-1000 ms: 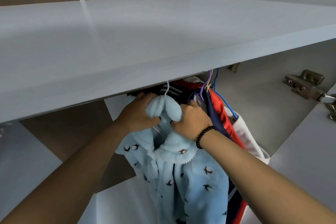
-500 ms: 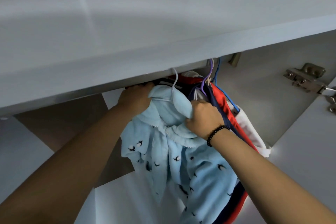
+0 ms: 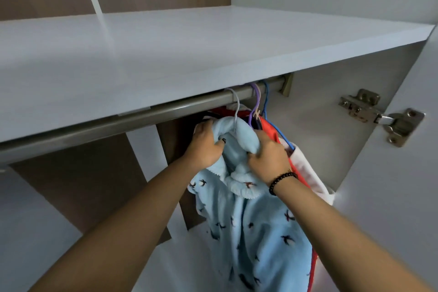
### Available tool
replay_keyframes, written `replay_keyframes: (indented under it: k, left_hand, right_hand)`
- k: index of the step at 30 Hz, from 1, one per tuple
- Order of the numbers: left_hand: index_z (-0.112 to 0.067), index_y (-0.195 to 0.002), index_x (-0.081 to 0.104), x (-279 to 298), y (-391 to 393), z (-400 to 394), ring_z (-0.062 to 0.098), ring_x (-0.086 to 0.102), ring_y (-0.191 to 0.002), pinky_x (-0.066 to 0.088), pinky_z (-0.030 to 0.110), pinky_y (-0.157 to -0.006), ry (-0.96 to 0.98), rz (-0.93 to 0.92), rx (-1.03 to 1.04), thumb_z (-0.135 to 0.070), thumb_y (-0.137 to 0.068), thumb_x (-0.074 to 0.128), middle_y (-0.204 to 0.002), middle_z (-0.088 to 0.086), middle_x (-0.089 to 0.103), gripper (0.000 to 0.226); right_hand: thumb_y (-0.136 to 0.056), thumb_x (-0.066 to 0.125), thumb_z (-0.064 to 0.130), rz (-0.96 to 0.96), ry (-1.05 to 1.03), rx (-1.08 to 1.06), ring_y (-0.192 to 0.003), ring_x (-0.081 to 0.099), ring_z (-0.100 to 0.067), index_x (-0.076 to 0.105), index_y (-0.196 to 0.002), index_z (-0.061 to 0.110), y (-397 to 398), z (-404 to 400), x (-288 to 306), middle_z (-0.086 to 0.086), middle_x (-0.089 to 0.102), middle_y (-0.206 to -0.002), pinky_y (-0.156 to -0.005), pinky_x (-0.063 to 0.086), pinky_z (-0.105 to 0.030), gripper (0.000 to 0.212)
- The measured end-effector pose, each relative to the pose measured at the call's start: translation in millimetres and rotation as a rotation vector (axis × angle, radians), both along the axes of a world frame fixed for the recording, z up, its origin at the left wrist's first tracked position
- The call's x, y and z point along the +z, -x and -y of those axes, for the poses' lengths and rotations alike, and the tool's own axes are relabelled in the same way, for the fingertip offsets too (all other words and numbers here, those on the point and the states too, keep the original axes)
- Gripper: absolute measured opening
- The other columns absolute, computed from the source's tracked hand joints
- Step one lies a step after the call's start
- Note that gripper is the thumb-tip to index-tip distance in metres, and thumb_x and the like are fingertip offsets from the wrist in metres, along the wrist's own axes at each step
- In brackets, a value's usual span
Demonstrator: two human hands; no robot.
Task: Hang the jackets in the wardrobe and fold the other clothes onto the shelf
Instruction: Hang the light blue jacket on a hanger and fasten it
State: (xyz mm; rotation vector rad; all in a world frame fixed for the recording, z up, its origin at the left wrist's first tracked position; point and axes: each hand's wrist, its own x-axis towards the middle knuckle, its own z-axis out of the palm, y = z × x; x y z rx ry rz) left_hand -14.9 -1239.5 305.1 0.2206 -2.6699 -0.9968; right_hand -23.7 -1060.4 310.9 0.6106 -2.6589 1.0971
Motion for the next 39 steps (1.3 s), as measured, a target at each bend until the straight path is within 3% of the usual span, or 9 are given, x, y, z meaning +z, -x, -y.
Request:
replay_keyframes:
  k: [3,6,10,13,19,24,29,39]
  left_hand:
    - [-0.007,-0.143,0.037,2,-22,5,0.028,0.037,-0.135,0.032,0.036,-0.111,0.035,0.011,-0.034,-0.011,-0.091,0.058,-0.144,0.016,0.040,0.056]
    - [-0.007,-0.147,0.032,6,-46,11,0.029,0.035,-0.138,0.031,0.041,-0.113,0.117,0.068,-0.049,-0.016,-0.093,0.056,-0.149,0.015,0.035,0.060]
    - [-0.012,-0.153,0.019,7,-81,12,0.023,0.022,-0.146,0.022,0.036,-0.118,0.215,0.171,-0.038,-0.028,-0.098,0.051,-0.160,0.007,0.018,0.066]
    - [-0.014,-0.153,0.017,5,-107,6,0.024,0.028,-0.143,0.026,0.037,-0.117,0.235,0.218,-0.078,-0.031,-0.099,0.048,-0.161,0.003,0.015,0.064]
    - [-0.013,-0.153,0.019,-12,-148,-19,0.019,0.018,-0.147,0.019,0.030,-0.116,0.263,0.289,-0.202,-0.030,-0.101,0.042,-0.161,0.003,0.017,0.059]
    - [-0.014,-0.153,0.020,-31,-173,-53,0.020,0.021,-0.146,0.022,0.031,-0.115,0.268,0.308,-0.293,-0.029,-0.102,0.041,-0.160,0.002,0.020,0.057]
    - [-0.011,-0.149,0.027,-47,-197,-97,0.020,0.028,-0.142,0.030,0.036,-0.113,0.308,0.364,-0.379,-0.026,-0.102,0.039,-0.157,0.001,0.025,0.051]
    - [-0.013,-0.149,0.029,-50,-262,-216,0.021,0.026,-0.143,0.028,0.038,-0.115,0.343,0.378,-0.440,-0.027,-0.101,0.042,-0.155,0.003,0.029,0.051]
  right_hand:
    - [-0.080,0.058,0.013,-0.013,-0.006,0.003,-0.090,0.063,-0.031,0.053,-0.120,0.013,-7,1,-2,-0.011,0.067,-0.101,-0.072,0.052,-0.035,0.040]
    - [-0.084,0.062,0.025,0.007,-0.042,0.048,-0.105,0.059,-0.027,0.045,-0.132,0.013,-16,1,-7,-0.009,0.060,-0.118,-0.084,0.051,-0.039,0.052]
    - [-0.084,0.063,0.032,-0.019,-0.107,0.076,-0.119,0.047,-0.027,0.037,-0.140,0.009,-37,-2,-12,-0.011,0.052,-0.126,-0.098,0.042,-0.039,0.066]
    - [-0.083,0.065,0.034,-0.056,-0.165,0.079,-0.128,0.039,-0.027,0.032,-0.145,0.007,-58,-9,-15,-0.012,0.045,-0.135,-0.107,0.033,-0.033,0.075]
    - [-0.087,0.063,0.029,0.004,-0.291,0.112,-0.137,0.029,-0.024,0.031,-0.145,0.004,-106,-40,-33,-0.011,0.036,-0.146,-0.111,0.018,-0.021,0.071]
    - [-0.085,0.064,0.030,0.056,-0.291,0.075,-0.135,0.033,-0.026,0.034,-0.142,0.004,-140,-80,-44,-0.010,0.040,-0.141,-0.108,0.023,-0.022,0.069]
    - [-0.087,0.061,0.039,0.200,-0.359,0.035,-0.139,0.027,-0.021,0.023,-0.149,0.009,-180,-127,-60,-0.005,0.028,-0.151,-0.113,0.027,-0.031,0.079]
    - [-0.084,0.061,0.042,0.325,-0.334,0.074,-0.134,0.033,-0.018,0.024,-0.148,0.017,-270,-237,-78,0.000,0.033,-0.145,-0.108,0.030,-0.024,0.078]
